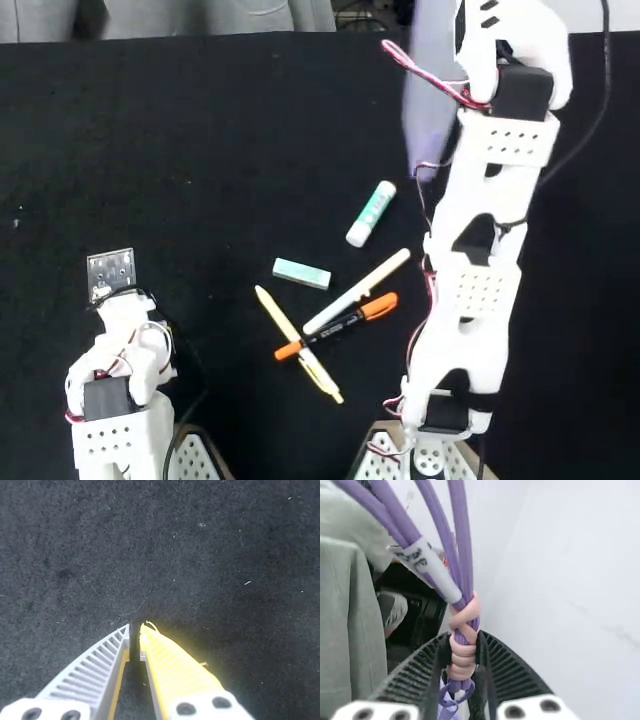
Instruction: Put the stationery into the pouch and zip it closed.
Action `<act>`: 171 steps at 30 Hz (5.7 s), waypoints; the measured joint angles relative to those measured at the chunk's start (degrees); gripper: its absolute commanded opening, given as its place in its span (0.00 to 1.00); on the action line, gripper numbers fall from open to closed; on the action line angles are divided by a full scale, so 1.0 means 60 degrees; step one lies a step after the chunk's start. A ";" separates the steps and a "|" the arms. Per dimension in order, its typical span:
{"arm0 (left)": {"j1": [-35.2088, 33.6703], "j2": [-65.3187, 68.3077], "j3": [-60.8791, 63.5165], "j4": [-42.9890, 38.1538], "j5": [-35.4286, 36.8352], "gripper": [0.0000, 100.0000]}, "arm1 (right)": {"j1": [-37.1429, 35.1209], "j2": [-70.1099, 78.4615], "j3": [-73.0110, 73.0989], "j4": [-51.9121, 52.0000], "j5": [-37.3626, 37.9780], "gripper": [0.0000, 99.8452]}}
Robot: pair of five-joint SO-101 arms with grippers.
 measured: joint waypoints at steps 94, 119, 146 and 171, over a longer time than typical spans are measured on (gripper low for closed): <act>0.2022 0.0000 0.0000 -0.0029 0.0000 0.05 | -0.1260 -1.9253 2.2286 0.4381 0.0835 0.01; 0.5026 -0.0015 -0.0249 -0.0703 -0.1377 0.05 | -0.1319 -1.8813 2.2256 0.4000 0.0264 0.01; 0.9612 -0.0015 -0.1319 -0.6813 0.0835 0.27 | -0.2857 -1.8813 2.2256 0.4000 0.0264 0.01; 0.8791 0.1729 -0.0952 -0.9289 0.0850 0.21 | -0.2857 -1.8813 2.2256 0.4000 0.0264 0.01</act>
